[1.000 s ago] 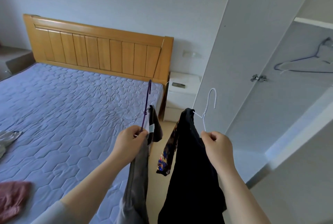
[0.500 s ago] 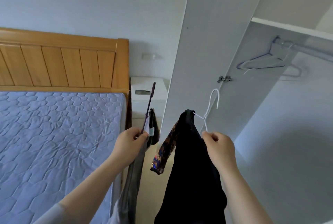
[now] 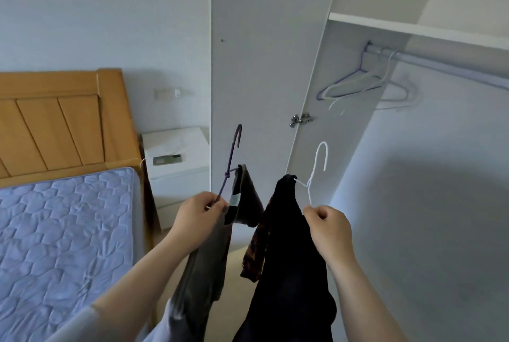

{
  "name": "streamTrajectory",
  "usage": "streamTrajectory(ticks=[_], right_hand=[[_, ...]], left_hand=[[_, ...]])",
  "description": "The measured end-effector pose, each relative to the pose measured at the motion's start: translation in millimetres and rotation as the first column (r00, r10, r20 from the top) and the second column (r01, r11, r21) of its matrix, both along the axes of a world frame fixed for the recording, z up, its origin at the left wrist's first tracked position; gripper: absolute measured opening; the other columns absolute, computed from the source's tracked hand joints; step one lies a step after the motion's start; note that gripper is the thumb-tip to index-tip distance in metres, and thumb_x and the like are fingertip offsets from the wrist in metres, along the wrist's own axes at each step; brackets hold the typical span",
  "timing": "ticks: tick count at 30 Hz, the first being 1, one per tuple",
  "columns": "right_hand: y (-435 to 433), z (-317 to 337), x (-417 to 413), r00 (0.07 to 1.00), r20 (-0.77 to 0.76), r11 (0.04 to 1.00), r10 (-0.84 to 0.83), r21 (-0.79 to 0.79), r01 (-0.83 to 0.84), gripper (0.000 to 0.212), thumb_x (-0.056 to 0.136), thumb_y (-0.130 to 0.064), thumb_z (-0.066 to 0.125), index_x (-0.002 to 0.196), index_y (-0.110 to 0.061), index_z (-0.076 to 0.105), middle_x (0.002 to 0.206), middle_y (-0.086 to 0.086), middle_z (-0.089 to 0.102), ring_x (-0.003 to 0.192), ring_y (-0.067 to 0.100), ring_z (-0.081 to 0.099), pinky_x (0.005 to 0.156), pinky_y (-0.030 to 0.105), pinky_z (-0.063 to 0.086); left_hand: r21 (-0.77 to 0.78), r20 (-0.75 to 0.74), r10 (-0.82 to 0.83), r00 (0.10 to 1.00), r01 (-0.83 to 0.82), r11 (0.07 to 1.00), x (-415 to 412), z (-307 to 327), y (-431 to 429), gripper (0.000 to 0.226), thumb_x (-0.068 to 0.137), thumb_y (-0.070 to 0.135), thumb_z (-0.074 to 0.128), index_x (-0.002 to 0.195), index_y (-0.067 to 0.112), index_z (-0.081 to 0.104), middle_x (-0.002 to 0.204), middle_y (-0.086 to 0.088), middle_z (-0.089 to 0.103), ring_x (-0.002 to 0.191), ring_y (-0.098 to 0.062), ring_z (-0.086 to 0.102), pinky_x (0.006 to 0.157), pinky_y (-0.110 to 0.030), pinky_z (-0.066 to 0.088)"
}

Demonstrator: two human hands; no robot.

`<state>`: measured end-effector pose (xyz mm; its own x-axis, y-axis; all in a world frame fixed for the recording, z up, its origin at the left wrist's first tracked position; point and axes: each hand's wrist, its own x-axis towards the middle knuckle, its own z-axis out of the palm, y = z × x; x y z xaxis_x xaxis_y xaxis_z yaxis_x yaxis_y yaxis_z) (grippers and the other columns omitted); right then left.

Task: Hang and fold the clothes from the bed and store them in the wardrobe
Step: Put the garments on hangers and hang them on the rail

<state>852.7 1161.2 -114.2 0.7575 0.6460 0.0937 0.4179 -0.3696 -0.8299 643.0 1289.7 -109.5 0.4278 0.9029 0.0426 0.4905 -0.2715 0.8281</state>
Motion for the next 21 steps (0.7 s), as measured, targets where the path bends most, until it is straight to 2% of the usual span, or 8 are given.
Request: streamTrajectory(ticks=[3,9,13,15,17,21], right_hand=[[9,1,20,0.999,0.008,0.999,-0.037,0.003,0.037,0.046,0.086,-0.023,0.057,0.054,-0.019,0.025,0.042,-0.007,0.022,0.041,0.012,0.022,0.043,0.021,0.019],[23,3,61,0.985,0.042,0.986,-0.165,-0.017,0.166,0.048,0.089,-0.026,0.058,0.054,-0.019,0.025,0.043,-0.007,0.022,0.042,0.011,0.022,0.047,0.024,0.022],[42,10,88,0.961,0.084,0.964,-0.264,-0.014,0.266,0.047,0.090,-0.027,0.059,0.056,-0.016,0.028,0.051,-0.002,0.025,0.047,0.014,0.023,0.049,0.029,0.022],[52,12,99,0.944,0.104,0.949,-0.312,-0.014,0.316,0.046,0.090,-0.027,0.059,0.057,-0.015,0.029,0.053,0.001,0.025,0.049,0.015,0.024,0.051,0.032,0.022],[61,14,109,0.927,0.116,0.933,-0.356,-0.015,0.360,0.046,0.091,-0.028,0.059,0.057,-0.015,0.030,0.053,0.002,0.027,0.049,0.016,0.025,0.052,0.032,0.023],[75,21,123,0.888,0.136,0.893,-0.439,-0.043,0.448,0.045,0.091,-0.030,0.060,0.056,-0.016,0.033,0.054,0.002,0.030,0.049,0.016,0.028,0.052,0.032,0.025]], left_hand=[[0.011,-0.002,-0.042,0.999,0.042,0.999,28,2,20,0.016,0.097,0.025,0.054,0.086,0.022,0.066,0.081,0.005,0.065,0.077,-0.010,0.060,0.062,-0.022,0.041],[0.020,-0.007,-0.150,0.989,0.151,0.988,82,4,59,0.019,0.096,0.024,0.055,0.079,0.026,0.065,0.077,0.010,0.063,0.074,-0.003,0.057,0.058,-0.016,0.035],[0.050,0.000,-0.241,0.971,0.240,0.969,124,9,94,0.018,0.094,0.022,0.057,0.079,0.020,0.068,0.076,0.009,0.064,0.071,-0.002,0.056,0.055,-0.009,0.035],[0.050,0.010,-0.299,0.954,0.298,0.953,145,10,109,0.018,0.094,0.020,0.058,0.080,0.016,0.069,0.075,0.005,0.065,0.070,-0.006,0.056,0.055,-0.009,0.035],[0.050,0.005,-0.363,0.932,0.363,0.931,165,11,126,0.019,0.094,0.021,0.057,0.082,0.014,0.069,0.075,0.002,0.065,0.069,-0.012,0.057,0.057,-0.015,0.038],[0.053,0.008,-0.489,0.872,0.488,0.871,202,19,163,0.019,0.095,0.021,0.056,0.082,0.014,0.068,0.074,0.002,0.064,0.068,-0.010,0.056,0.057,-0.015,0.037]])
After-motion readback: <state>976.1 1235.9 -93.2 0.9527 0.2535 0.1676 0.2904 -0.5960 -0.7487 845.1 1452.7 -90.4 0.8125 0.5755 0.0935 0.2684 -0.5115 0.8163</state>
